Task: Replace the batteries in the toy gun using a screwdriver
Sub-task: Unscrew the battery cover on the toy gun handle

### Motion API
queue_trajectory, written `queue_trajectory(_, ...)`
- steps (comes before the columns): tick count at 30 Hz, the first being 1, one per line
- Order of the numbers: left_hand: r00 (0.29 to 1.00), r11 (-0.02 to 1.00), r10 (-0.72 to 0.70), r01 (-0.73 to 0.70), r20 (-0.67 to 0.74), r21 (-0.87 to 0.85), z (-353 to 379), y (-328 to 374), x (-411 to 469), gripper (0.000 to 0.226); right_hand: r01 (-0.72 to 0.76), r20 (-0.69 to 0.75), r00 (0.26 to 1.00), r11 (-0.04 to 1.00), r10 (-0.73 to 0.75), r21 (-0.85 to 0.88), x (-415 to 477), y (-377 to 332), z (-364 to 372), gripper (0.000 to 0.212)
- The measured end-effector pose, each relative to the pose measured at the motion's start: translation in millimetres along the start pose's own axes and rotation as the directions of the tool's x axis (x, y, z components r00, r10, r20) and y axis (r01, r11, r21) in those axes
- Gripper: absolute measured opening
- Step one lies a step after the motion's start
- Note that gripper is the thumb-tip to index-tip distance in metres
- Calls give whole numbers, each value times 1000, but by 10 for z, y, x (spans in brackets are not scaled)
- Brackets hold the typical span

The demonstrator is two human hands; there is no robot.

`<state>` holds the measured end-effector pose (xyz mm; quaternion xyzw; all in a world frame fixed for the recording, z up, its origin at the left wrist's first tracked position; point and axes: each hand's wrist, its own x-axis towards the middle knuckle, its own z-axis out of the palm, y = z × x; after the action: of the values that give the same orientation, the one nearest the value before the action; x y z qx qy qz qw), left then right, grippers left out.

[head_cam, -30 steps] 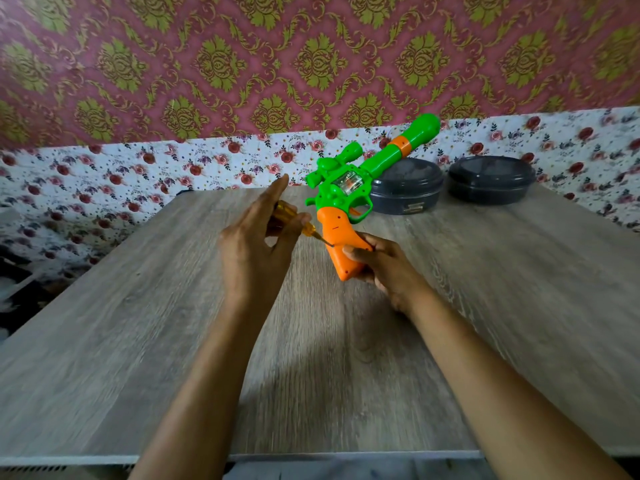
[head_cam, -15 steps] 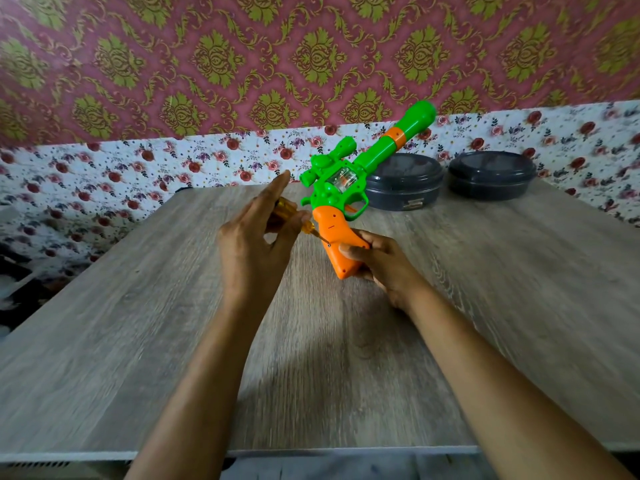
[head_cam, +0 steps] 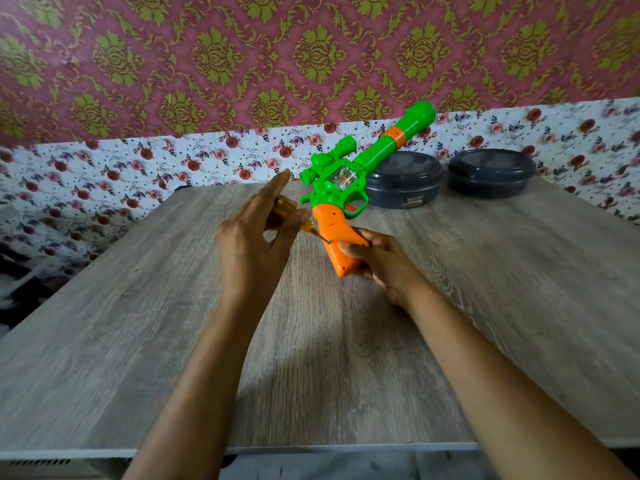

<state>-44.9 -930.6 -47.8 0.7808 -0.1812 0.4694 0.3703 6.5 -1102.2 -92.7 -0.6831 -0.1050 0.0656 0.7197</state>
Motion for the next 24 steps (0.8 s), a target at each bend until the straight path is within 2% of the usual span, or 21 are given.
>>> queue_trajectory(19, 999, 1000, -1, 1, 36, 2, 19, -22, -14, 40, -2, -9, 1000, 999, 1, -52, -19, -21, 27, 45)
queue_trajectory(24, 999, 993, -27, 29, 23, -111, 86, 75, -57, 25, 3, -22, 1000, 994, -5, -112, -29, -44, 45, 42)
